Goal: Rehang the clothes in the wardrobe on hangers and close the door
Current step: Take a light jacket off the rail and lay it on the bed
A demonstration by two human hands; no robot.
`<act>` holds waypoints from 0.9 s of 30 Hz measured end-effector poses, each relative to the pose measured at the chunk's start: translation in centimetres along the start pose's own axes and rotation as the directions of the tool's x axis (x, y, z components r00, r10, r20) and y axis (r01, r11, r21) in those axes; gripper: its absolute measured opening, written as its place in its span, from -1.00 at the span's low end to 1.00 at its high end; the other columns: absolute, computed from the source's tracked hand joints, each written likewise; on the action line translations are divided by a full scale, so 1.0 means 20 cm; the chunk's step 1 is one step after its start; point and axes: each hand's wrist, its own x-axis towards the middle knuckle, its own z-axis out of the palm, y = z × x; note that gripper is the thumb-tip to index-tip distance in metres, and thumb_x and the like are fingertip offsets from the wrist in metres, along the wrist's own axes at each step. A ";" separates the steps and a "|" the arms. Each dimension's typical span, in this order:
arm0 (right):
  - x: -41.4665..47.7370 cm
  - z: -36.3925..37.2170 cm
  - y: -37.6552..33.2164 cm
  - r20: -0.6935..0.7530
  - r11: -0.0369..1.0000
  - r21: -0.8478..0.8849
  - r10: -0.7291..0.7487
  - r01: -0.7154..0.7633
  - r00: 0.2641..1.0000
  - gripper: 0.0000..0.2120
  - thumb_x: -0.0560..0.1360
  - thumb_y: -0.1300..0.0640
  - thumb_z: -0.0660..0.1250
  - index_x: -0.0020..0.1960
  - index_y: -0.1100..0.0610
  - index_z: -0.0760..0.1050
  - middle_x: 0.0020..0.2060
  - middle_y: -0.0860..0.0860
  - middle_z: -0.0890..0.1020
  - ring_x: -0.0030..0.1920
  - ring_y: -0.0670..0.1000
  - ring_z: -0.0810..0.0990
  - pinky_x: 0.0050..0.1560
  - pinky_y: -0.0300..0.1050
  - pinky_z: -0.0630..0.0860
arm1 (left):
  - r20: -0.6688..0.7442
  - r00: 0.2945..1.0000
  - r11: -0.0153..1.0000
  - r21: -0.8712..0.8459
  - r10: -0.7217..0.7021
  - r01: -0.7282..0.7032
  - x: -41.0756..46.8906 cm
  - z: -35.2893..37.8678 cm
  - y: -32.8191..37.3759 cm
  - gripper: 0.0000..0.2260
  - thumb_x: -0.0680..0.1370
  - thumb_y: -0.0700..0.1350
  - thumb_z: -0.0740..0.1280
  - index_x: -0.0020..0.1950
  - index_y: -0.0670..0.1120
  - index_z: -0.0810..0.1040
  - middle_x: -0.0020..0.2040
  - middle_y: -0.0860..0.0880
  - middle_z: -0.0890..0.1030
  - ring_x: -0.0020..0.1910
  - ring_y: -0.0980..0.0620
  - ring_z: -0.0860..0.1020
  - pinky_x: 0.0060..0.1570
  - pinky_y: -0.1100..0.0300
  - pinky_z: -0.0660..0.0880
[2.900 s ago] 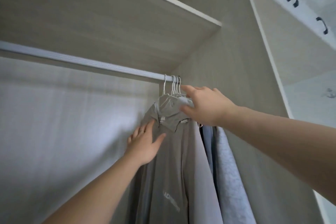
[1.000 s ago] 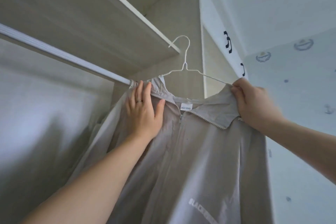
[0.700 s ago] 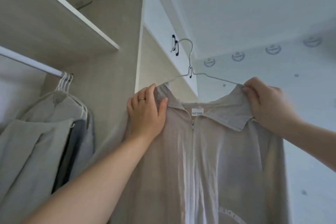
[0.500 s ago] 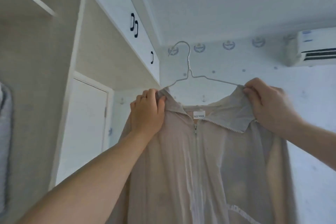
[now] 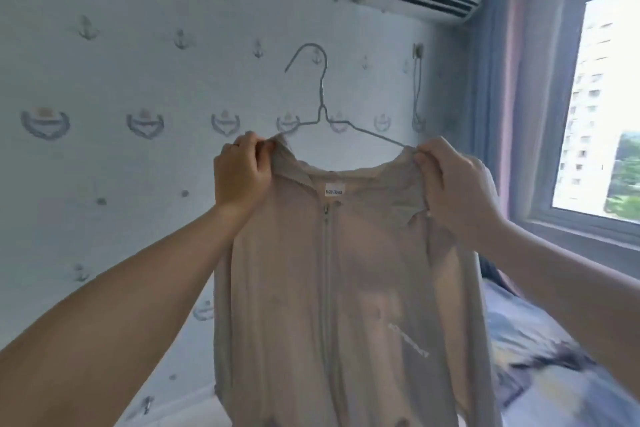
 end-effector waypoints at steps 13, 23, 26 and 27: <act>-0.30 0.59 0.65 0.238 0.923 -0.230 0.362 -0.310 0.901 -0.90 0.60 0.10 0.23 0.02 0.01 0.52 -0.39 -0.09 0.52 -0.31 0.11 0.48 -0.19 0.10 0.54 | 0.303 0.952 0.981 -0.195 0.033 0.028 -0.21 1.29 -0.42 -0.70 0.68 0.00 0.14 0.07 -0.19 0.52 0.03 -0.19 0.60 0.05 -0.25 0.50 0.02 -0.04 0.35; -0.47 0.99 1.00 0.262 0.817 -0.324 0.561 -0.476 0.785 -0.90 0.58 0.05 0.24 0.01 -0.04 0.53 -0.28 -0.05 0.57 -0.28 0.08 0.46 -0.15 0.06 0.54 | 0.513 0.857 0.945 -0.301 0.051 0.124 -0.38 2.00 -0.58 -0.64 0.65 0.05 0.11 0.08 -0.22 0.53 0.02 -0.24 0.61 0.02 -0.28 0.54 0.02 -0.09 0.44; -0.53 1.06 1.15 0.262 0.778 -0.379 0.610 -0.501 0.748 -0.89 0.58 0.04 0.25 0.04 -0.04 0.55 -0.23 -0.07 0.58 -0.25 0.08 0.49 -0.12 0.07 0.54 | 0.558 0.829 0.952 -0.275 0.044 0.134 -0.45 2.20 -0.57 -0.68 0.66 0.02 0.15 0.09 -0.21 0.54 0.05 -0.24 0.62 0.04 -0.29 0.54 0.02 -0.05 0.41; -0.55 1.08 1.20 0.267 0.761 -0.407 0.629 -0.506 0.731 -0.88 0.59 0.03 0.25 0.06 -0.04 0.55 -0.20 -0.06 0.60 -0.21 0.11 0.52 -0.09 0.08 0.53 | 0.571 0.820 0.953 -0.271 0.044 0.137 -0.48 2.26 -0.56 -0.69 0.67 0.01 0.16 0.09 -0.21 0.54 0.06 -0.24 0.62 0.05 -0.29 0.53 0.02 -0.05 0.40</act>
